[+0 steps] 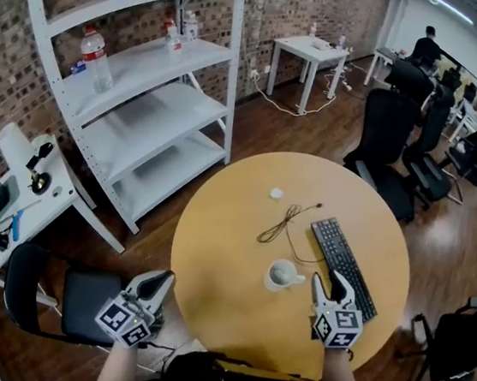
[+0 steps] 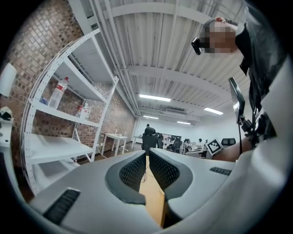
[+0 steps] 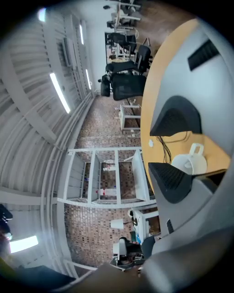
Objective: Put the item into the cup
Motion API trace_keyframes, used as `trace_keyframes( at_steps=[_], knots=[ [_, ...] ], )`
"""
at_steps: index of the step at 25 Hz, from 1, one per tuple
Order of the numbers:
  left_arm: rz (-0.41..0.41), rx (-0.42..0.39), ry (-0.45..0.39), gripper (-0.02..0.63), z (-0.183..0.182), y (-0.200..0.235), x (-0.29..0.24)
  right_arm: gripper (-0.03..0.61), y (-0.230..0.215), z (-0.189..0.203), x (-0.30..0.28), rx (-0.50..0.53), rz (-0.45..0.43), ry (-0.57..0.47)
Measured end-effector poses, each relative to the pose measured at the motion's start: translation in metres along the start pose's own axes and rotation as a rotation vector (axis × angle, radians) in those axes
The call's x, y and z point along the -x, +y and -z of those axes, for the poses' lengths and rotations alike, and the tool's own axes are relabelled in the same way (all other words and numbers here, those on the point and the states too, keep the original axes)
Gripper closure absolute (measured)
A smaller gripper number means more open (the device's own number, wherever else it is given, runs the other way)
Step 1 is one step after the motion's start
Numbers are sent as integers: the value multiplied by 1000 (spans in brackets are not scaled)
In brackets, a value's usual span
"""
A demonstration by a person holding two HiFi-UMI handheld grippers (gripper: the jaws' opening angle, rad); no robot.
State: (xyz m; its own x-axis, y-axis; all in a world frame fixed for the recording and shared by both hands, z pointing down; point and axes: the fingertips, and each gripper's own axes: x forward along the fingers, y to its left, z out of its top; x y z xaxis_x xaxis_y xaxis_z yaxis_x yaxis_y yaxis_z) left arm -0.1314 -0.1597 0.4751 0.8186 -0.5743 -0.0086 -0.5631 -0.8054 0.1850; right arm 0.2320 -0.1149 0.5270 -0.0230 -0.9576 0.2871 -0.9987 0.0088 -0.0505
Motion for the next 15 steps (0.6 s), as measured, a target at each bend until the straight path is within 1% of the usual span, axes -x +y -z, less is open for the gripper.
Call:
trace_keyframes(
  at_steps=[2, 3, 4, 7, 8, 10, 11, 13, 15],
  knots=[
    [30, 26, -11, 603, -4, 1, -21, 406, -25, -9, 35, -47, 81, -66],
    [48, 33, -10, 603, -5, 1, -32, 422, -38, -12, 52, -78, 125, -99],
    [66, 30, -11, 603, -7, -1, -43, 424, -51, -14, 70, -115, 165, -134],
    [137, 16, -24, 603, -15, -18, -69, 490, -81, -11, 129, -226, 295, -223],
    [160, 13, -27, 603, -18, -26, -77, 514, -89, -8, 148, -235, 348, -234],
    [209, 18, -19, 603, -19, -45, -91, 546, -99, 0, 179, -218, 451, -229],
    [232, 22, -9, 603, -17, -52, -96, 560, -102, 3, 190, -213, 488, -228],
    [256, 15, -3, 603, -16, -60, -105, 568, -103, 3, 202, -221, 526, -248],
    [263, 14, -11, 603, -15, -63, -109, 569, -99, 0, 209, -230, 537, -286]
  ],
)
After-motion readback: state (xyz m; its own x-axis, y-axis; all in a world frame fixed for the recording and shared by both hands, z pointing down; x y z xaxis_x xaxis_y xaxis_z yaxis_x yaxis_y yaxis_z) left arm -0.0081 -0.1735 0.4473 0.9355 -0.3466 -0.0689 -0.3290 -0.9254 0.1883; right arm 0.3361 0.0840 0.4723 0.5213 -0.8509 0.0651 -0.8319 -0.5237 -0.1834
